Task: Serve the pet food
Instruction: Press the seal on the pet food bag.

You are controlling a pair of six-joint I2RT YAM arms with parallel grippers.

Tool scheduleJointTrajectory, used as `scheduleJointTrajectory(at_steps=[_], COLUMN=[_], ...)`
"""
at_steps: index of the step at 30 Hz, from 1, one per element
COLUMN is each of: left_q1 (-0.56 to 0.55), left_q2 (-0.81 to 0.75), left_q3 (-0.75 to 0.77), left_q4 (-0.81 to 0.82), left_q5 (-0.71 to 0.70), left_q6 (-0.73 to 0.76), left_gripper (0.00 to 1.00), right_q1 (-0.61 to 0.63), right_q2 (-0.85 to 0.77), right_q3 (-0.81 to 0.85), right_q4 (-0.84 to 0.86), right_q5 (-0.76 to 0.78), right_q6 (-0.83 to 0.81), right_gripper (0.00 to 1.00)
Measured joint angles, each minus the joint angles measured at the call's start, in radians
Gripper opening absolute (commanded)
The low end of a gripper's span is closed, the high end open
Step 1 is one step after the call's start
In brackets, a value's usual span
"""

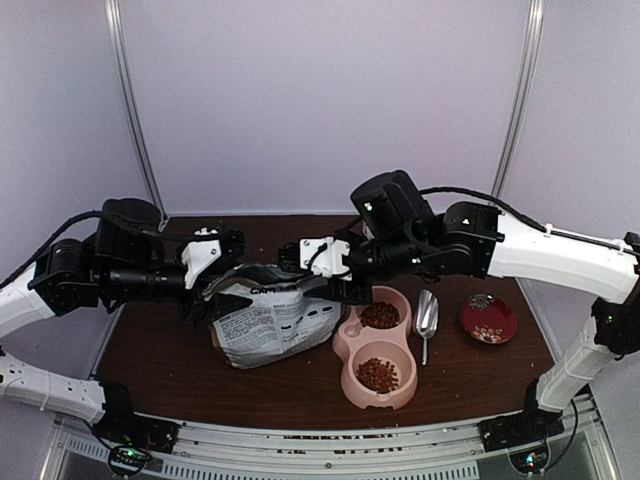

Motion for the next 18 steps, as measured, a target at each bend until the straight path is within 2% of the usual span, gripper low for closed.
scheduleJointTrajectory(at_steps=[6,8,9,13,18], left_q1=[-0.012,-0.018,-0.020,-0.037,-0.052], left_q2=[0.054,0.072,0.077,0.104,0.145], left_q3=[0.027,0.037,0.039,0.061,0.095], left_q4=[0.003,0.003,0.003,0.003,0.003], left_q5=[-0.008,-0.020,-0.024,-0.054,-0.089], left_q6=[0.004,0.009,0.011,0.027,0.044], left_gripper=[0.46,0.45,0.45,0.46,0.38], right_q1=[-0.018,-0.021,-0.024,-0.033,-0.046], right_q2=[-0.018,-0.018,-0.017,-0.016,-0.016], right_q3=[-0.024,-0.024,-0.024,-0.024,-0.024], right_q4=[0.026,0.032,0.035,0.040,0.040], right_q5=[0.004,0.004,0.004,-0.004,-0.040], right_q6=[0.002,0.002,-0.001,-0.010,-0.011], right_gripper=[0.15,0.03,0.00,0.00,0.00])
